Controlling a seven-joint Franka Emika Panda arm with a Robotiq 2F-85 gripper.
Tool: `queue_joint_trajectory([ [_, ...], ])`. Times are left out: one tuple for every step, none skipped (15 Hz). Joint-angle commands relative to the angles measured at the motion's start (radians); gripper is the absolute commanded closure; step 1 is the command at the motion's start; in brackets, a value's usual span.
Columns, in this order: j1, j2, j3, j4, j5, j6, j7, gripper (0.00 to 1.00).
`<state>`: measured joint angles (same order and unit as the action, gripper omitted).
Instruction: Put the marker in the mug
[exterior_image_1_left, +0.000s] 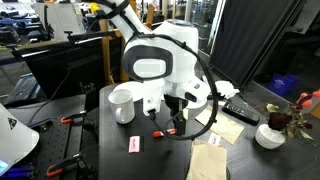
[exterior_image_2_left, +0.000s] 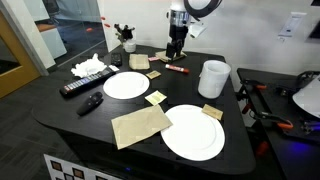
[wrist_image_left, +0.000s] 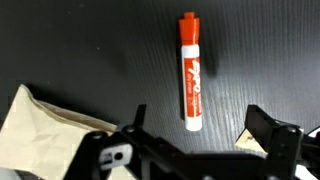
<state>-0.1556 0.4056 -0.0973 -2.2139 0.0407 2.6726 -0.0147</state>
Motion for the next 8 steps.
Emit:
queue_joint_trajectory([
  [-0.064, 0.069, 0.048, 0.08, 0.064, -0.025, -0.11, 0.0],
  [-0.078, 0.084, 0.059, 0.097, 0.078, -0.031, -0.135, 0.0],
  [-0.094, 0.099, 0.074, 0.113, 0.094, -0.034, -0.16, 0.0],
  [-0.106, 0.113, 0.084, 0.129, 0.106, -0.04, -0.18, 0.0],
  [-0.114, 0.126, 0.092, 0.145, 0.113, -0.045, -0.193, 0.0],
  [-0.121, 0.138, 0.097, 0.158, 0.117, -0.048, -0.201, 0.25],
  [-0.125, 0.148, 0.1, 0.17, 0.118, -0.052, -0.209, 0.28],
  [-0.129, 0.155, 0.103, 0.179, 0.117, -0.055, -0.211, 0.34],
])
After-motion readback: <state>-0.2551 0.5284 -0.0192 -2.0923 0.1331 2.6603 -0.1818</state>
